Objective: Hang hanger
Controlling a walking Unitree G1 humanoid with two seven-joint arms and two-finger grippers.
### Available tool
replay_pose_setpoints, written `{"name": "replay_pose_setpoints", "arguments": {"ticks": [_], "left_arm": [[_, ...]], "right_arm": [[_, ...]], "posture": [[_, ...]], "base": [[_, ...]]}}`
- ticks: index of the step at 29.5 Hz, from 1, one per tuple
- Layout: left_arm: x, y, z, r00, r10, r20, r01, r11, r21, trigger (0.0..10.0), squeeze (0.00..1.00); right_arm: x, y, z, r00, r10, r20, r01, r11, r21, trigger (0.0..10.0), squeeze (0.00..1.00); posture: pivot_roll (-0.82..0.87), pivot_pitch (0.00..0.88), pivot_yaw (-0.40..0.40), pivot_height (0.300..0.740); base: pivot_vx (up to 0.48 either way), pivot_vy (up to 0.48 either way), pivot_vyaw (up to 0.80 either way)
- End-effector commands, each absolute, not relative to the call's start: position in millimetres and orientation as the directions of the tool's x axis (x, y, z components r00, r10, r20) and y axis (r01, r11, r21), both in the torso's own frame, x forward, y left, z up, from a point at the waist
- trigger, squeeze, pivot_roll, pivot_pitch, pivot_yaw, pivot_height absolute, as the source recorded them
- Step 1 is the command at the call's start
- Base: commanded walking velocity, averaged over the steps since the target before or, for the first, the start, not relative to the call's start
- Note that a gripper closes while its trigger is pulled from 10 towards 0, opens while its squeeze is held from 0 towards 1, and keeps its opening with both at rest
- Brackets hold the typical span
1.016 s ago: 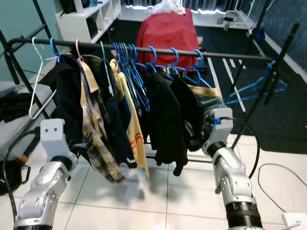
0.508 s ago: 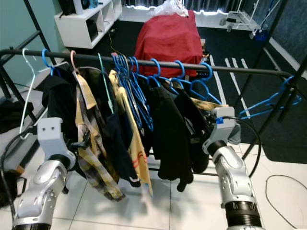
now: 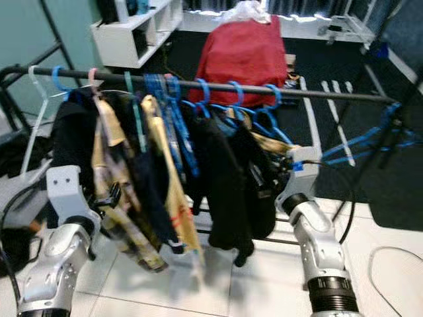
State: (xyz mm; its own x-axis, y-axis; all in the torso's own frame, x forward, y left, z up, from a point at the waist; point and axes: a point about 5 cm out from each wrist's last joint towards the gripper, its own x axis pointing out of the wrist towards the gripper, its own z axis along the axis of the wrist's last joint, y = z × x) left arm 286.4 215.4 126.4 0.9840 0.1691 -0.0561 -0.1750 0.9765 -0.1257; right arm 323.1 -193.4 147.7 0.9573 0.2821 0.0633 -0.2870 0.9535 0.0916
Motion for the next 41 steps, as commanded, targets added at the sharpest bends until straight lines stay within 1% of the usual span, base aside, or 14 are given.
{"name": "replay_pose_setpoints", "arguments": {"ticks": [1,7,12,13,14,16,17,20,22,28,31,33,34,41], "left_arm": [[285,217,125,0.982,0.18,-0.059,-0.186,0.974,-0.127,10.0,0.0],[284,216,125,0.983,0.177,-0.058,-0.183,0.974,-0.13,10.0,0.0],[284,216,125,0.982,0.179,-0.056,-0.185,0.974,-0.13,10.0,0.0],[284,217,125,0.982,0.18,-0.055,-0.186,0.974,-0.129,10.0,0.0],[284,217,125,0.982,0.18,-0.055,-0.186,0.974,-0.129,10.0,0.0],[282,219,126,0.982,0.183,-0.052,-0.189,0.974,-0.126,10.0,0.0],[282,219,126,0.982,0.183,-0.052,-0.189,0.974,-0.126,10.0,0.0],[278,224,128,0.981,0.188,-0.046,-0.192,0.974,-0.124,10.0,0.0],[277,226,128,0.981,0.19,-0.045,-0.194,0.974,-0.119,10.0,0.0],[273,232,129,0.98,0.193,-0.044,-0.196,0.974,-0.111,10.0,0.0],[265,243,133,0.981,0.191,-0.04,-0.194,0.977,-0.093,10.0,0.0],[265,243,133,0.981,0.191,-0.04,-0.194,0.977,-0.093,10.0,0.0],[256,250,137,0.981,0.19,-0.035,-0.192,0.979,-0.067,10.0,0.0],[244,258,145,0.98,0.196,-0.029,-0.196,0.98,-0.025,10.0,0.0]], "right_arm": [[324,-192,147,0.953,0.295,0.063,-0.301,0.948,0.109,10.0,0.0],[335,-196,155,0.951,0.303,0.063,-0.307,0.95,0.052,10.0,0.0],[340,-189,158,0.93,0.364,0.053,-0.367,0.929,0.044,10.0,0.0],[343,-179,161,0.903,0.427,0.056,-0.43,0.902,0.048,10.0,0.0],[343,-179,161,0.903,0.427,0.056,-0.43,0.902,0.048,10.0,0.0],[349,-158,172,0.83,0.553,0.079,-0.557,0.829,0.054,10.0,0.0],[349,-158,172,0.83,0.553,0.079,-0.557,0.829,0.054,10.0,0.0],[354,-137,189,0.754,0.647,0.116,-0.654,0.756,0.031,10.0,0.0],[358,-132,191,0.747,0.655,0.109,-0.661,0.751,0.016,10.0,0.0],[364,-124,190,0.758,0.648,0.075,-0.649,0.761,-0.015,10.0,0.0],[379,-117,187,0.806,0.591,0.009,-0.591,0.806,-0.019,10.0,0.0],[379,-117,187,0.806,0.591,0.009,-0.591,0.806,-0.019,10.0,0.0],[390,-116,191,0.836,0.549,-0.009,-0.549,0.836,-0.015,10.0,0.0],[396,-113,194,0.833,0.552,-0.029,-0.552,0.833,-0.013,10.0,0.0]], "posture": [[-0.04,0.08,-0.053,0.74],[-0.03,0.08,-0.048,0.74],[-0.03,0.08,-0.048,0.74],[-0.01,0.086,-0.046,0.74],[-0.01,0.086,-0.046,0.74],[0.01,0.095,-0.041,0.74],[0.01,0.095,-0.041,0.74],[0.02,0.103,-0.036,0.74],[0.03,0.113,-0.03,0.74],[0.05,0.129,-0.02,0.74],[0.11,0.164,0.012,0.74],[0.11,0.164,0.012,0.74],[0.16,0.19,0.035,0.74],[0.2,0.221,0.048,0.74]], "base": [[0.0,0.0,0.0],[0.0,0.0,0.0],[0.0,0.0,0.0],[0.0,0.0,0.0],[0.0,0.0,0.0],[0.0,0.0,0.0],[0.0,0.0,0.0],[0.0,0.0,0.0],[0.0,0.0,0.0],[0.0,0.0,0.0],[0.0,0.0,0.0],[0.0,0.0,0.0],[0.0,0.0,0.0],[0.0,0.0,0.0]]}}
